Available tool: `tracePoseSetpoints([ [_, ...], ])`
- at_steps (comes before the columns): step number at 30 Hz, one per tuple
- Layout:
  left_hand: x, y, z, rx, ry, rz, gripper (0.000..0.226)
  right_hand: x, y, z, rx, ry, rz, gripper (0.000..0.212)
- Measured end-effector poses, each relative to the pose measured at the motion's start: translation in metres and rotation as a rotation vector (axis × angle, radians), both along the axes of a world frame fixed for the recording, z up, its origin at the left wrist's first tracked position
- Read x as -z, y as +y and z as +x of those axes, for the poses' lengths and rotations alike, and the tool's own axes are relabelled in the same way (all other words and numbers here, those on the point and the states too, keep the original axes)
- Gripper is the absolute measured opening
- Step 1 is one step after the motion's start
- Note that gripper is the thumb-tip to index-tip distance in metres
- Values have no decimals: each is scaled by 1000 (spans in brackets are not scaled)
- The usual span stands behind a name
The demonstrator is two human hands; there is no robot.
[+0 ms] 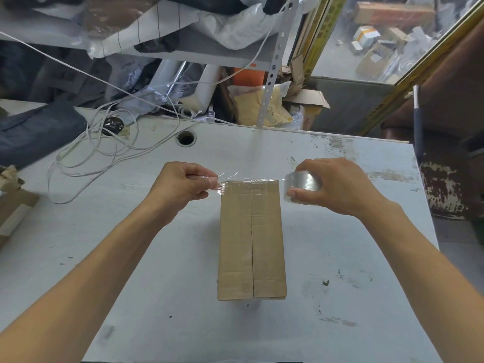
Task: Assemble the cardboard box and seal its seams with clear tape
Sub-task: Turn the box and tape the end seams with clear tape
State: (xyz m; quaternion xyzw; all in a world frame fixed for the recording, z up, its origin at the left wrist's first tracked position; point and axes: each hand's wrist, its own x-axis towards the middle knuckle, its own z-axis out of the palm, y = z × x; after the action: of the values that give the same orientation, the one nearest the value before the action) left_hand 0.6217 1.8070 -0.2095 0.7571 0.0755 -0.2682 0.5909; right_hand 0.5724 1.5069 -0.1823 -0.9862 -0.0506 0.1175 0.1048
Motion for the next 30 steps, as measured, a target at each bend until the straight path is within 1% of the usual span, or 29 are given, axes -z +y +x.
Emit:
tracePoseSetpoints([
  [4,1,0,-1,12,-9,-1,8,-5,4,2,-5,59,-64,58],
  [7,1,0,-2,16,-23,4,6,-8,8,1,55,96,-35,54],
  [9,1,-1,-2,14,-30,7,5,-5,11,-1,81,74,-32,53],
  [12,1,-2,-3,7,-33,4,4,4,16,-5,134,26,-69,71],
  [15,2,-3,-4,-6,-29,3,4,7,26,-10,213,-47,-138,82],
  [20,3,-5,-3,-15,-28,-5,7,3,32,-11,288,-66,-105,85],
  [23,3,-6,-2,-18,-20,-13,9,2,32,-11,282,-71,-129,89],
  [26,4,-5,-2,-22,-2,-14,11,2,33,-11,277,-74,-130,89],
  [30,9,-3,-3,-40,75,-36,21,2,32,-10,262,-87,-152,89],
])
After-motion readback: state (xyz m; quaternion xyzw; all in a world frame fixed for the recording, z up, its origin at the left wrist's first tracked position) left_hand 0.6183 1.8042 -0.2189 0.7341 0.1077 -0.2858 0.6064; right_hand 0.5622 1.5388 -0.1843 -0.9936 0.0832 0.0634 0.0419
